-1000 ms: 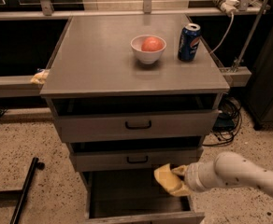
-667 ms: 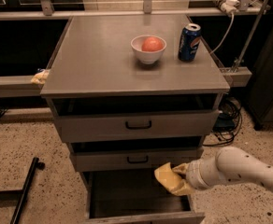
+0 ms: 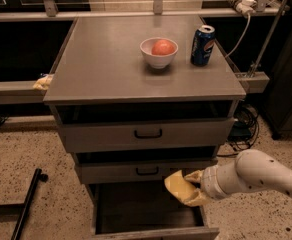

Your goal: Pick sponge from bottom drawer and place on counter

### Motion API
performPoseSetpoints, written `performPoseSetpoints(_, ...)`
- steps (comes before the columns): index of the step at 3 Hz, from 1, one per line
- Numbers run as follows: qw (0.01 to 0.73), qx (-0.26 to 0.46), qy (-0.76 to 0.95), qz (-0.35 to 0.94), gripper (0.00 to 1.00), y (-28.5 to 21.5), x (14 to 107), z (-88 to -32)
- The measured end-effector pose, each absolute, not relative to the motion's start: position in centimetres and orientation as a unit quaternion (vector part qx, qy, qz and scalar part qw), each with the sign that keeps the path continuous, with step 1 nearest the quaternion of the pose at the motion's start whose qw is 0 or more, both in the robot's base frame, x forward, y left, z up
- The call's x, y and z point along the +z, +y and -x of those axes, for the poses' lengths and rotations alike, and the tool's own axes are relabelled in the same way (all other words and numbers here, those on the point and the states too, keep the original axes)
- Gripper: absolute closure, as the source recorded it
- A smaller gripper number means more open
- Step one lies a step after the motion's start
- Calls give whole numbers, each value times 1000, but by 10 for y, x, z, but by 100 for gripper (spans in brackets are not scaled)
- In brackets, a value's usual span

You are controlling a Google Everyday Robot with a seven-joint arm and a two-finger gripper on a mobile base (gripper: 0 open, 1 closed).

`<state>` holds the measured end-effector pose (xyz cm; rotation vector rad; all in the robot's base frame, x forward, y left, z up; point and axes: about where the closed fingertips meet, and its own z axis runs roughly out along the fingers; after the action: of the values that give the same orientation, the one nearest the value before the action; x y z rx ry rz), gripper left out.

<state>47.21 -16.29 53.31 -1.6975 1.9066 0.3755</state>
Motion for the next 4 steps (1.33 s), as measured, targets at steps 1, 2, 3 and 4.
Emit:
performPoseSetpoints(1,287,143,685,654,100,-158,625,-458)
performPoseSetpoints(2,290,96,666,681,100,-160,750,-462)
performPoseSetpoints(3,316,17,633,707,100,-152,887,-469)
performPoseSetpoints(4,338,-6,622,706,100,-151,928,-474)
